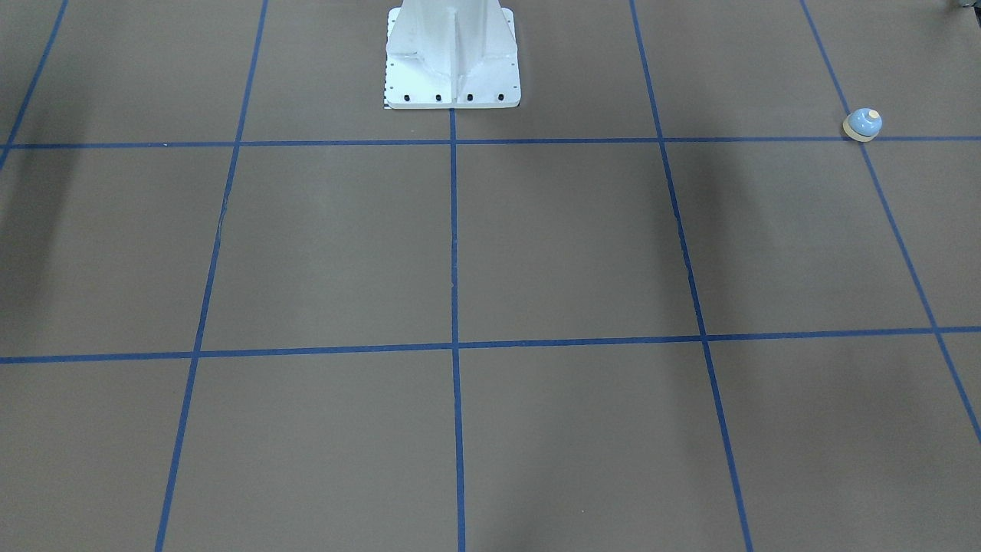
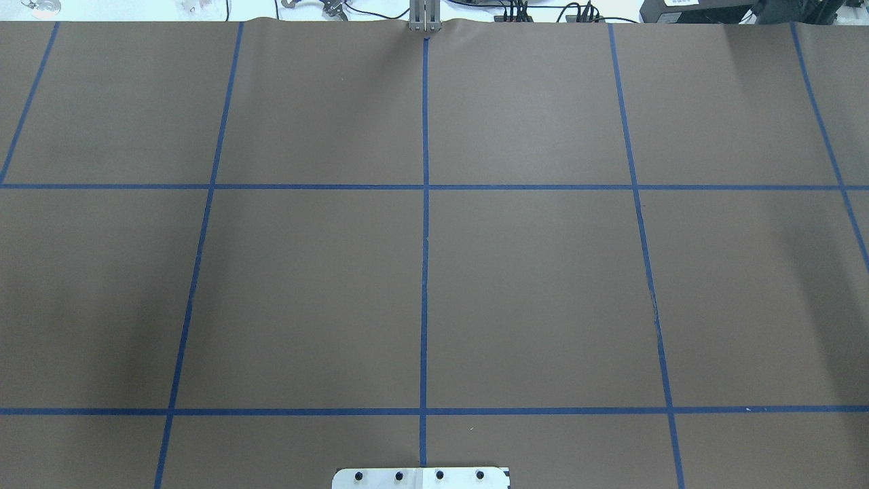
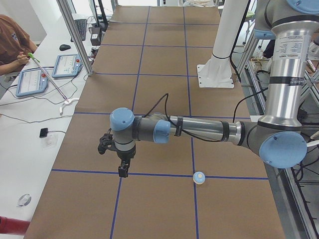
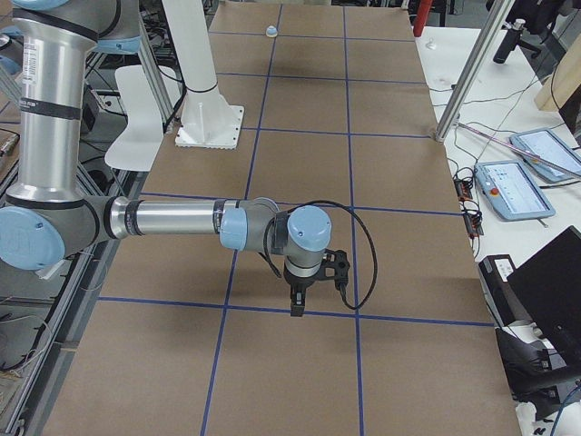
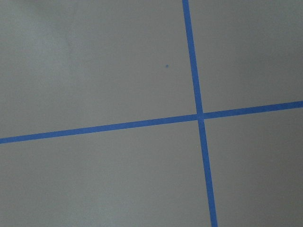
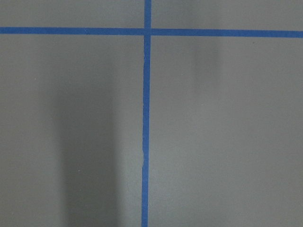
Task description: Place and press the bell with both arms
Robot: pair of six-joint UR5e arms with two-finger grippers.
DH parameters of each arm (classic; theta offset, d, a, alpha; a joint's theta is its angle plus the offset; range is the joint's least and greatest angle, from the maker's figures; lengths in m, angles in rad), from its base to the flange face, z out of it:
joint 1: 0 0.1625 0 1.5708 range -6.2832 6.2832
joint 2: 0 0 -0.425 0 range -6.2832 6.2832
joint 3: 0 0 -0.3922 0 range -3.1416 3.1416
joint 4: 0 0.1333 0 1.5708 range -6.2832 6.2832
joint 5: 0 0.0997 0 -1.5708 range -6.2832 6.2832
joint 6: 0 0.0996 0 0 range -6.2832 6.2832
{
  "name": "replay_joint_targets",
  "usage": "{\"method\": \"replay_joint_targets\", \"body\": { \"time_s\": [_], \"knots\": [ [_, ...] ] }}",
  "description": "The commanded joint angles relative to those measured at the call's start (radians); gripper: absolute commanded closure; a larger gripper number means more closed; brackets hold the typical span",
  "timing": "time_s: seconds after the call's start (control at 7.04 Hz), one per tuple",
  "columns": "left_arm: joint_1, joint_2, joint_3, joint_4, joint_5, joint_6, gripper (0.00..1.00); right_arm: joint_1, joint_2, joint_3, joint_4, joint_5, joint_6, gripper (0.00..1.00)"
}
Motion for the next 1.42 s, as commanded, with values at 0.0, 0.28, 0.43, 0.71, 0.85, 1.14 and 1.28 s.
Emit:
{"method": "replay_joint_targets", "body": {
  "time_s": [0.0, 0.28, 0.43, 0.71, 0.85, 1.14, 1.28],
  "knots": [
    [0.0, -0.001, -0.002, 0.0, 0.0, 0.002, 0.0, 0.002, -0.003, -0.004, 0.065, -0.007, 0.002, 0.0],
    [0.002, -0.005, -0.038, 0.017, 0.012, -0.03, 0.0, 0.002, -0.007, -0.004, 0.065, -0.006, 0.002, 0.0],
    [0.002, -0.011, -0.081, 0.075, 0.059, -0.046, 0.0, 0.002, -0.007, -0.004, 0.065, -0.006, 0.002, 0.0],
    [0.043, -0.008, -0.293, 0.312, 0.208, -0.108, 0.0, 0.002, -0.009, -0.002, 0.067, -0.006, 0.002, 0.0],
    [0.131, -0.002, -0.389, 0.389, 0.271, -0.297, 0.0, 0.002, -0.01, -0.002, 0.065, -0.006, 0.002, 0.0],
    [0.248, 0.005, -0.443, 0.462, 0.398, -0.62, 0.0, 0.002, -0.009, 0.001, 0.067, -0.01, 0.002, 0.0],
    [0.249, 0.048, -0.452, 0.46, 0.426, -0.747, 0.0, 0.002, -0.004, 0.005, 0.065, -0.012, 0.002, 0.0]
  ]
}}
